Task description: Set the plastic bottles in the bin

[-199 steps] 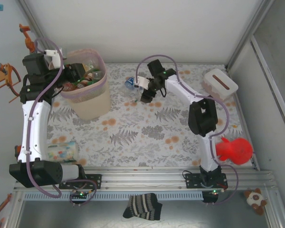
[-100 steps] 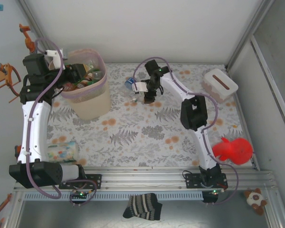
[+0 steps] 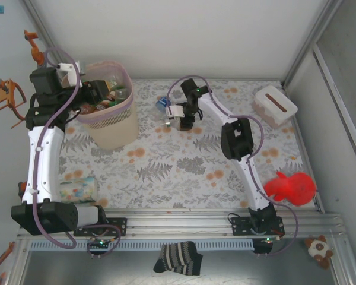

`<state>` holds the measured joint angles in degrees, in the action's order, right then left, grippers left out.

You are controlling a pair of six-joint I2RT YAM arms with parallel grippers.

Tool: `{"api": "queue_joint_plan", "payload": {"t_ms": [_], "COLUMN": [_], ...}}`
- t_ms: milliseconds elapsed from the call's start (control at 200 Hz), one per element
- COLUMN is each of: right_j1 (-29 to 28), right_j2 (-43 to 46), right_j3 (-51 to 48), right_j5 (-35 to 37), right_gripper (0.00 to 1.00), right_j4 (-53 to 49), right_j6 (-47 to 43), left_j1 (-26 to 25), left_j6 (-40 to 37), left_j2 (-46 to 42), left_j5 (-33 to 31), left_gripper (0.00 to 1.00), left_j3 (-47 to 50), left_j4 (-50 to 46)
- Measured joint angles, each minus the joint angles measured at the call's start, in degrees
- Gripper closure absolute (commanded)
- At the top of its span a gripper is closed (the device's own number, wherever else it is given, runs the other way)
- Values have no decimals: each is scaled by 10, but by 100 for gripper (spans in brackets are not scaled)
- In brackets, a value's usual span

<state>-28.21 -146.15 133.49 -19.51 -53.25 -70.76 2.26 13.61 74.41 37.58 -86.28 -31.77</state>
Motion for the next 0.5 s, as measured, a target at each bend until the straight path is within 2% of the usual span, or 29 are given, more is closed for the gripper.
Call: {"api": "queue_joint_plan", "payload": {"t_ms": [386, 501], "right_j1": [0, 0], "right_j2": [37, 73], "right_j3": [-79, -113], "right_j5": [-6, -9], "right_gripper": [44, 47], "right_j4": [5, 6], "right_j6": [21, 43], "left_j1": [-15, -29], "left_j6": [24, 34], "left_j2": [-7, -7], "left_j5": [0, 0], "left_gripper": [64, 58], "left_j3": [25, 26], "left_j4": [14, 28]}}
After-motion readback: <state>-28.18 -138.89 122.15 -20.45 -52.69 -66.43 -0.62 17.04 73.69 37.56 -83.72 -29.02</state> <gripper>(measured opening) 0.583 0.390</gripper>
